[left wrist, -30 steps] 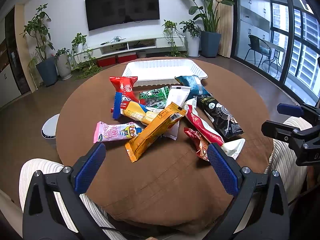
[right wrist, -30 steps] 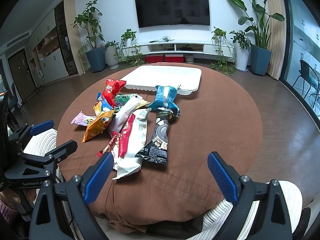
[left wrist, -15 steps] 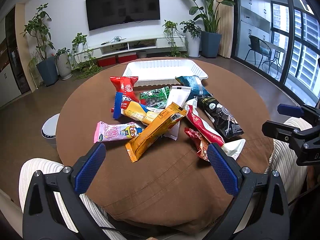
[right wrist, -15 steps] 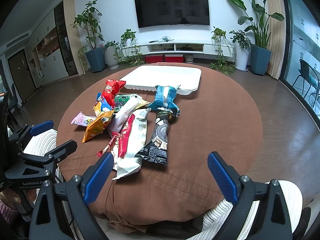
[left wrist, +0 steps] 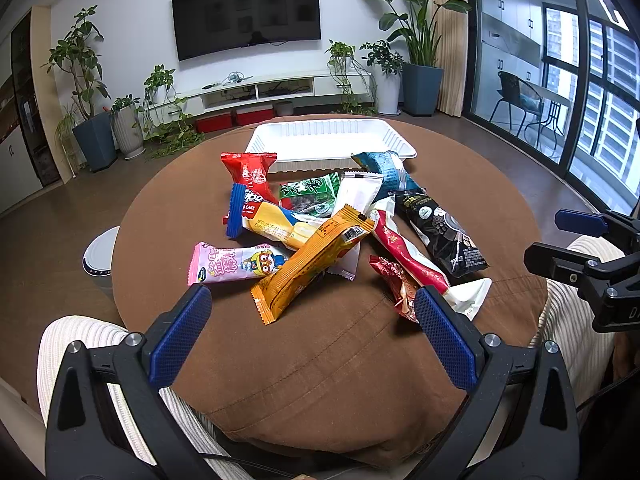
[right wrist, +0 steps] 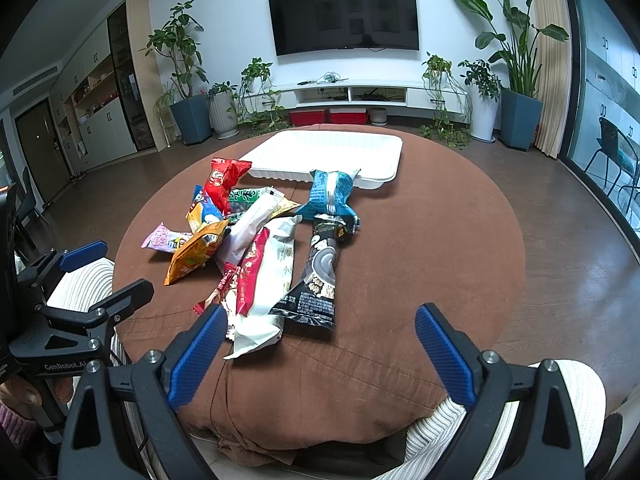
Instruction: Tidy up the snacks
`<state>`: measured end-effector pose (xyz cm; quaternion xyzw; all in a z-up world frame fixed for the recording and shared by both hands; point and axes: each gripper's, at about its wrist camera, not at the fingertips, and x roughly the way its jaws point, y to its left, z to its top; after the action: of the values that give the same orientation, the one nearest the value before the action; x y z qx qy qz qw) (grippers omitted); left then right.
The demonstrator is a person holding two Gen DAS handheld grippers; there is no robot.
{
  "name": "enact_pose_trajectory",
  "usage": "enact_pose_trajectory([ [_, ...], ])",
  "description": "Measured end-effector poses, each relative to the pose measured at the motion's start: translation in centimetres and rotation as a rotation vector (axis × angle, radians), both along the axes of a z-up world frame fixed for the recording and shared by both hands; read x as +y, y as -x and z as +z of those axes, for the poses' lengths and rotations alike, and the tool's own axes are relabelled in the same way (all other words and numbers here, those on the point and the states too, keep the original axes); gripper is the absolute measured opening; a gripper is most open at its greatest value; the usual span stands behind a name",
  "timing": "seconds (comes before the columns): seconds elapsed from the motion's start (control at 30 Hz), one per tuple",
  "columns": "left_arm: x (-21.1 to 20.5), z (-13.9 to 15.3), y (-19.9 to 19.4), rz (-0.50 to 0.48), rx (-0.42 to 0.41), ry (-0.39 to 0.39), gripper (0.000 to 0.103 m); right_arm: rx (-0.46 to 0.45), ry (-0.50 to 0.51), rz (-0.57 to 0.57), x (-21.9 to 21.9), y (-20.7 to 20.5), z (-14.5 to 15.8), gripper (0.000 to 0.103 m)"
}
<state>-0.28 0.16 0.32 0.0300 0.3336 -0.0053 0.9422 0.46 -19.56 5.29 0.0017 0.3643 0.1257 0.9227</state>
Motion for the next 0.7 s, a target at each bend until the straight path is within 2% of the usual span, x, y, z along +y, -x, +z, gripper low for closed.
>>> enact_pose_trajectory([
  [0.7,0.09,-0.04,0.05,0.0,-0.001,0.002,0.103,0.002,0.0,0.002,0.16,0.08,0.02,0.097],
])
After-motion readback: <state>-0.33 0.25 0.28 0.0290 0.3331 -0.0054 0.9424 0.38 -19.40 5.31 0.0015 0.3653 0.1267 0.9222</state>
